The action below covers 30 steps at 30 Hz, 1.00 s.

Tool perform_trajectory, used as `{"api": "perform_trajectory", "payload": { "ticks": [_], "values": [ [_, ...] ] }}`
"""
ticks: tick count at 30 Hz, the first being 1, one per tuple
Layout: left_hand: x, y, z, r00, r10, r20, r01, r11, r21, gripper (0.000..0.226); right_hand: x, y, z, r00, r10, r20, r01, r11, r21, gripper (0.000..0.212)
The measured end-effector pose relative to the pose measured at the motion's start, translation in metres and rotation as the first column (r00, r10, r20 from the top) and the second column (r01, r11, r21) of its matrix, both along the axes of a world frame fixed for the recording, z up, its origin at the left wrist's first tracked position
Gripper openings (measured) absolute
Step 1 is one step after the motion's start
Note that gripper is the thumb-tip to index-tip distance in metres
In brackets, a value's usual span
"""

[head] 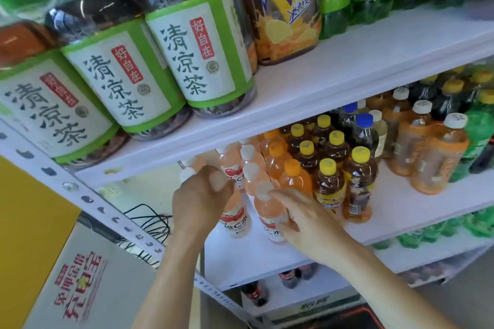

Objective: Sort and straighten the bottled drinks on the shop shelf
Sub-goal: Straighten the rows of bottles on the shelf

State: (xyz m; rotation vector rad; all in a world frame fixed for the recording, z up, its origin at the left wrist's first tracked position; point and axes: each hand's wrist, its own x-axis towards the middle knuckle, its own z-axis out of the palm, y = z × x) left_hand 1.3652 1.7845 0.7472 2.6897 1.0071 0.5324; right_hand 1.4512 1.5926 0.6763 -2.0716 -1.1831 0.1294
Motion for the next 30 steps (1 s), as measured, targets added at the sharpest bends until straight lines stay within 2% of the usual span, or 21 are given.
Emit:
{"api": "perform_trajectory", "payload": {
  "ticks": [5,9,13,16,19,21,22,24,26,28,30],
  "values": [
    [0.043,0.035,-0.042,0.999,0.011,-0.047,-0.012,1.0,-0.006,0.039,-0.003,0.013,-0.012,0.994,-0.021,0.105,0.024,0.999,-0.028,0.064],
    [0.067,0.054,-0.058,0.998,-0.005,-0.067,0.004,1.0,-0.014,0.044,-0.003,0.016,-0.018,0.991,-0.049,0.123,0.059,0.995,-0.077,0.067],
    [0.079,0.063,-0.067,0.999,-0.011,-0.034,0.008,0.997,-0.079,0.046,-0.004,0.02,-0.019,0.99,-0.066,0.123,0.08,0.991,-0.11,0.068],
    [0.085,0.066,-0.068,1.0,-0.001,0.018,0.004,0.982,-0.188,0.047,-0.006,0.022,-0.02,0.988,-0.086,0.129,0.103,0.986,-0.128,0.068],
    [0.083,0.066,-0.062,0.989,0.093,0.113,-0.063,0.968,-0.244,0.038,-0.007,0.021,-0.02,0.989,-0.098,0.109,0.109,0.989,-0.103,0.067],
    [0.075,0.068,-0.059,0.96,0.23,0.159,-0.214,0.97,-0.111,0.033,-0.008,0.018,-0.02,0.993,-0.105,0.061,0.108,0.993,-0.051,0.065],
    [0.07,0.07,-0.059,0.944,0.299,0.139,-0.295,0.954,-0.052,0.035,-0.008,0.016,-0.02,0.994,-0.108,0.032,0.109,0.994,-0.02,0.064],
    [0.06,0.075,-0.059,0.927,0.374,0.02,-0.371,0.925,-0.086,0.045,-0.01,0.013,-0.02,0.994,-0.109,-0.023,0.11,0.992,0.056,0.061],
    [0.054,0.078,-0.062,0.948,0.306,-0.089,-0.315,0.941,-0.124,0.049,-0.012,0.01,-0.021,0.992,-0.109,-0.056,0.115,0.985,0.127,0.056],
    [0.051,0.079,-0.066,0.962,0.208,-0.174,-0.212,0.977,0.0,0.043,-0.014,0.007,-0.022,0.99,-0.111,-0.085,0.126,0.975,0.184,0.053],
    [0.046,0.073,-0.066,0.949,0.18,-0.258,-0.149,0.98,0.134,0.037,-0.015,0.005,-0.025,0.986,-0.11,-0.126,0.136,0.966,0.222,0.05]
  ]
}}
